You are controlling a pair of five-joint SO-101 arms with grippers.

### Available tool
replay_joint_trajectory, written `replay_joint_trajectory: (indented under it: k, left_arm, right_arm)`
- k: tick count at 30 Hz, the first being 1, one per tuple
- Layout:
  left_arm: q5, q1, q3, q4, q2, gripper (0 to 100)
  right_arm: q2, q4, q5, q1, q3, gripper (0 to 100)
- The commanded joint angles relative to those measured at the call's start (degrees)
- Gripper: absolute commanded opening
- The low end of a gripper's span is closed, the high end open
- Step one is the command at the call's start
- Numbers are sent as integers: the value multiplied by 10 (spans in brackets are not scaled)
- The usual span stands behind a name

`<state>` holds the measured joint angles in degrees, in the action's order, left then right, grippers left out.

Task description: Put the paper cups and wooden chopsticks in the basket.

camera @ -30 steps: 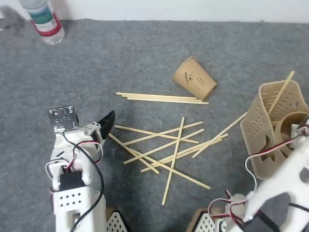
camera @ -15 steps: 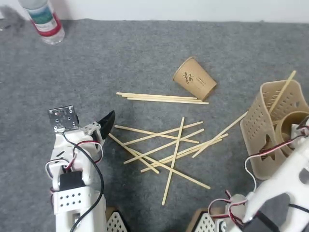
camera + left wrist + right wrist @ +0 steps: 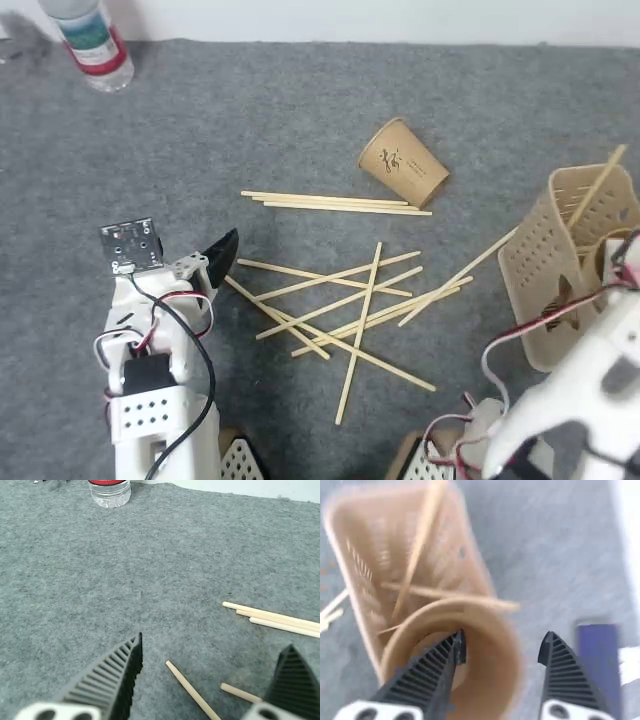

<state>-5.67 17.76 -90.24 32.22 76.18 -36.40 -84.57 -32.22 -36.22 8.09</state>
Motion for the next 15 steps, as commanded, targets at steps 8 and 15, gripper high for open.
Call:
replay_joint_trajectory:
  k: [8,15]
  left_arm:
    - [6,2,2,-13,7,386]
    - [6,2,2,-13,7,386]
  right_arm:
    - [-88,-7,5,21,-156,244]
    - [-90,-21,8,129,-149,243]
